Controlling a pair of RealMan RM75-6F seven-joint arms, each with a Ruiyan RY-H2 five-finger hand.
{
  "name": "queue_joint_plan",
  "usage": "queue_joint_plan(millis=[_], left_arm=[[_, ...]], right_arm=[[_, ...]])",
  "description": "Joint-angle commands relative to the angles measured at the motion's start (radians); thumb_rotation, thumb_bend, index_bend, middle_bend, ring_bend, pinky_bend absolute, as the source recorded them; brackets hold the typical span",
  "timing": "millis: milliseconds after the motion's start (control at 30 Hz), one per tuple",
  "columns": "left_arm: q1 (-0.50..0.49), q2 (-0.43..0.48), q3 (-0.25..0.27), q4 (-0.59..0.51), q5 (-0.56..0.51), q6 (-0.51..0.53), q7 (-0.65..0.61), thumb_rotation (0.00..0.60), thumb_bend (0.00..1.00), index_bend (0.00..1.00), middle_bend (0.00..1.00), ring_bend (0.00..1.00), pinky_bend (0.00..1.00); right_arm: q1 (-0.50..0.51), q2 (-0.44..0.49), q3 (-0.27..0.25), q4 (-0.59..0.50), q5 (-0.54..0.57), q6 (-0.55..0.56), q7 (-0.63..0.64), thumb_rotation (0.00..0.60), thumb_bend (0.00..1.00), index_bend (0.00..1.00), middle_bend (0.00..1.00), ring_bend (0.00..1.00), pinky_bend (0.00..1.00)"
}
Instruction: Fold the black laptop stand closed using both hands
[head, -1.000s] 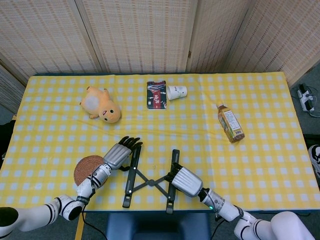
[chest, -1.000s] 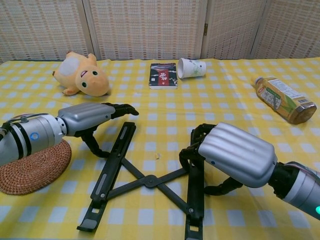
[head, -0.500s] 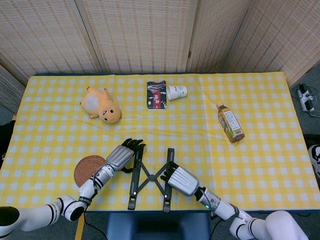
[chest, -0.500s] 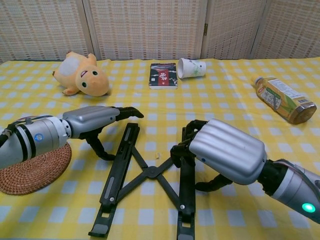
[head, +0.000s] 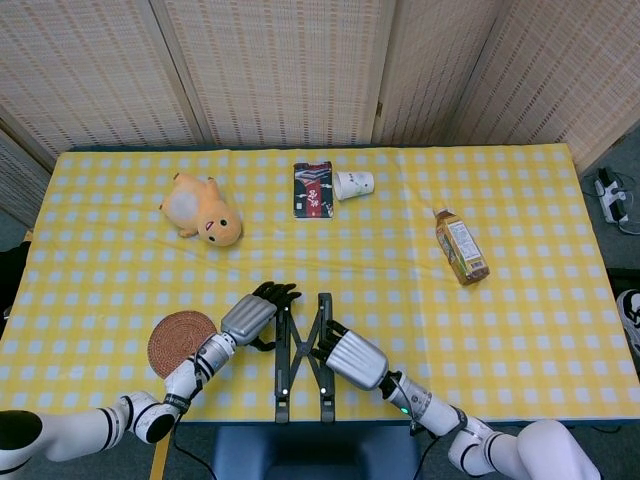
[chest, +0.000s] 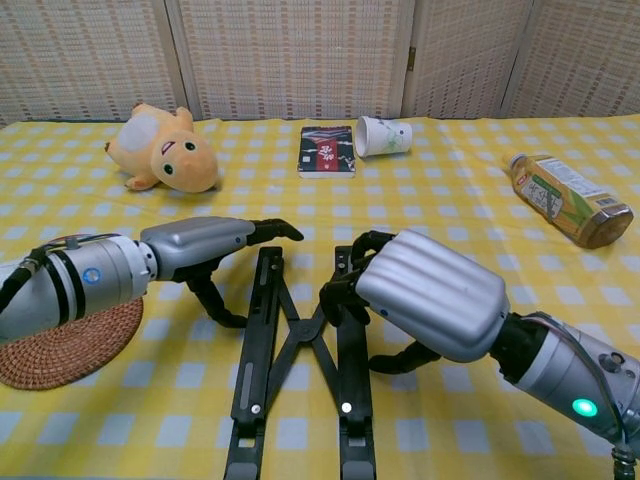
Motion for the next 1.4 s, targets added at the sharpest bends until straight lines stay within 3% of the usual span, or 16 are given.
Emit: queue_joint_plan(millis=[33, 233, 333, 533, 667, 767, 967, 1133, 1400], left_arm=[[-0.003, -0.004, -0.001, -0.004, -0.002, -0.003, 0.003, 0.6, 0.24, 0.04, 0.03, 0.0, 0.0], [-0.009, -0.013, -0.004, 0.0, -0.012, 0.0, 0.033, 0.6, 0.24, 0.04, 0.03, 0.0, 0.0], [-0.002, 0.0, -0.009, -0.01, -0.023, 0.012, 0.043, 0.6, 0.24, 0.03, 0.02, 0.0, 0.0], [0.026, 0.065, -0.012, -0.071, -0.019, 0.06, 0.035, 0.6, 0.24, 0.01, 0.01, 0.0, 0.0], [0.052, 0.116, -0.011, -0.12, -0.002, 0.108, 0.021, 0.6, 0.24, 0.01, 0.01, 0.0, 0.0], [0.068, 0.154, -0.01, -0.154, 0.007, 0.132, 0.008, 0.6, 0.24, 0.01, 0.01, 0.0, 0.0], [0.094, 0.206, -0.003, -0.196, 0.019, 0.16, -0.026, 0.6, 0.24, 0.01, 0.01, 0.0, 0.0], [0.106, 0.221, 0.003, -0.19, 0.019, 0.16, -0.057, 0.6, 0.24, 0.01, 0.0, 0.0, 0.0], [0.117, 0.224, 0.006, -0.158, 0.026, 0.16, -0.109, 0.6, 0.24, 0.01, 0.0, 0.0, 0.0]], right_arm=[[0.004, -0.005, 0.0, 0.005, 0.001, 0.0, -0.001, 0.6, 0.15, 0.51, 0.62, 0.59, 0.31], [0.006, -0.003, -0.011, 0.007, 0.0, -0.001, 0.001, 0.6, 0.15, 0.5, 0.61, 0.59, 0.3], [0.006, 0.032, -0.024, -0.026, -0.008, 0.001, -0.014, 0.6, 0.15, 0.4, 0.52, 0.55, 0.29], [0.057, 0.192, -0.043, -0.252, -0.021, -0.09, -0.081, 0.6, 0.15, 0.12, 0.31, 0.33, 0.27], [0.141, 0.337, -0.03, -0.494, 0.008, -0.253, -0.107, 0.6, 0.15, 0.01, 0.2, 0.22, 0.16], [0.203, 0.423, -0.009, -0.637, 0.045, -0.383, -0.13, 0.6, 0.15, 0.0, 0.13, 0.18, 0.13], [0.309, 0.511, 0.037, -0.784, 0.136, -0.642, -0.25, 0.6, 0.15, 0.0, 0.04, 0.11, 0.08], [0.355, 0.515, 0.073, -0.82, 0.203, -0.766, -0.37, 0.6, 0.15, 0.0, 0.0, 0.06, 0.0], [0.387, 0.471, 0.088, -0.788, 0.255, -0.836, -0.471, 0.6, 0.15, 0.0, 0.0, 0.03, 0.0]])
